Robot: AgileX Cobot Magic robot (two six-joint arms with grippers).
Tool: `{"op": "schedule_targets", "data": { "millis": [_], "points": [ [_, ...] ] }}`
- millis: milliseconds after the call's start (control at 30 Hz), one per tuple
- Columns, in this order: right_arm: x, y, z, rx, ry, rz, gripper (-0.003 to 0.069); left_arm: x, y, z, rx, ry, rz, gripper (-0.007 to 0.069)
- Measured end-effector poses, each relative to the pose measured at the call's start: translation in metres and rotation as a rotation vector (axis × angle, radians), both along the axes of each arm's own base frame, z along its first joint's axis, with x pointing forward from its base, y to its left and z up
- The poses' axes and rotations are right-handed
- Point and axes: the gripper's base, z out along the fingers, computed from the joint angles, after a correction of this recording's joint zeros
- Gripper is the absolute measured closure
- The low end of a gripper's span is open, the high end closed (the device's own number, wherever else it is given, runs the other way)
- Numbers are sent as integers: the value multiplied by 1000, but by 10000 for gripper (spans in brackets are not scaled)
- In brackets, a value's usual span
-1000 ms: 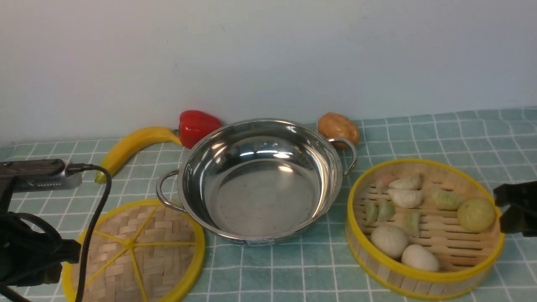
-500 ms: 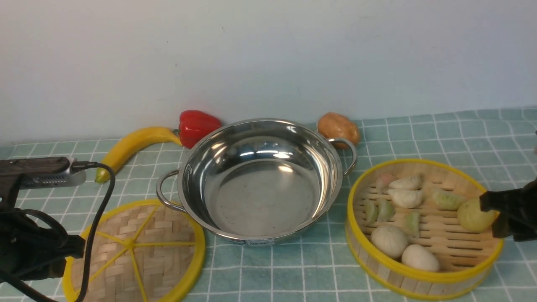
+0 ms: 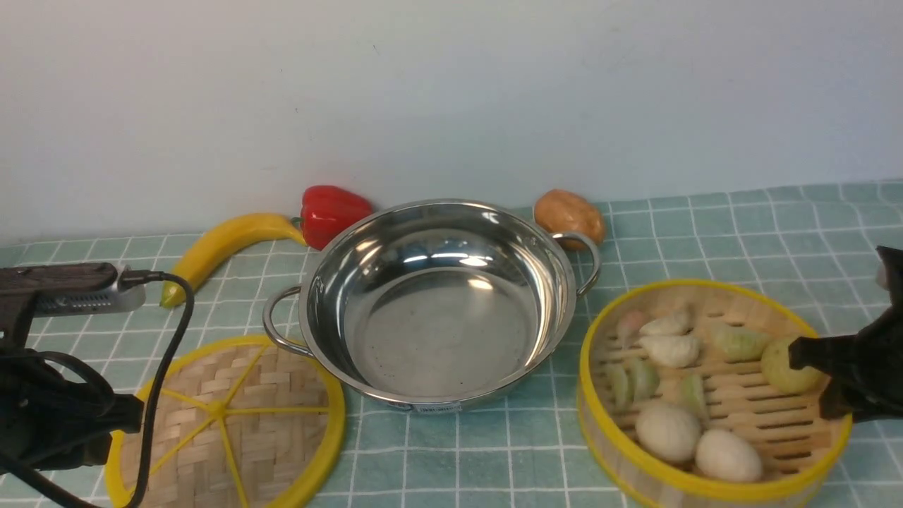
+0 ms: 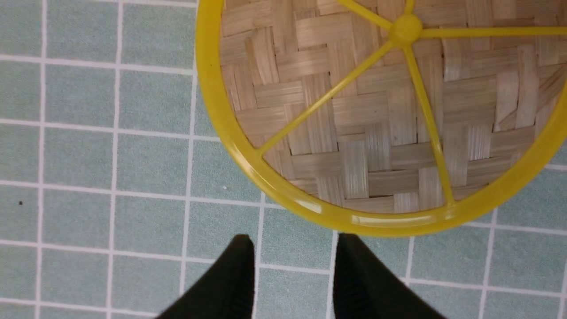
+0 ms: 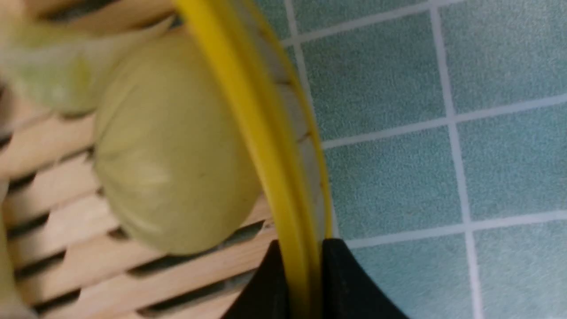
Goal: Place the steamer in the pot on the blue tablecloth, and put the lid on the steamer.
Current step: 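Reach for and grasp the rim of the bamboo steamer holding the buns with the right gripper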
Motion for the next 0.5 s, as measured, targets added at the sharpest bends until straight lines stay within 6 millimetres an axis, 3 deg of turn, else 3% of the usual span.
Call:
{"op": "schedule_targets", "data": {
  "millis": [333, 500],
  "points": [
    [1, 0, 1, -17, 2, 37, 584, 0, 0, 0, 0, 0, 0, 381],
    [3, -2, 17, -45, 53, 77, 584, 0, 0, 0, 0, -1, 0, 381]
  ]
}}
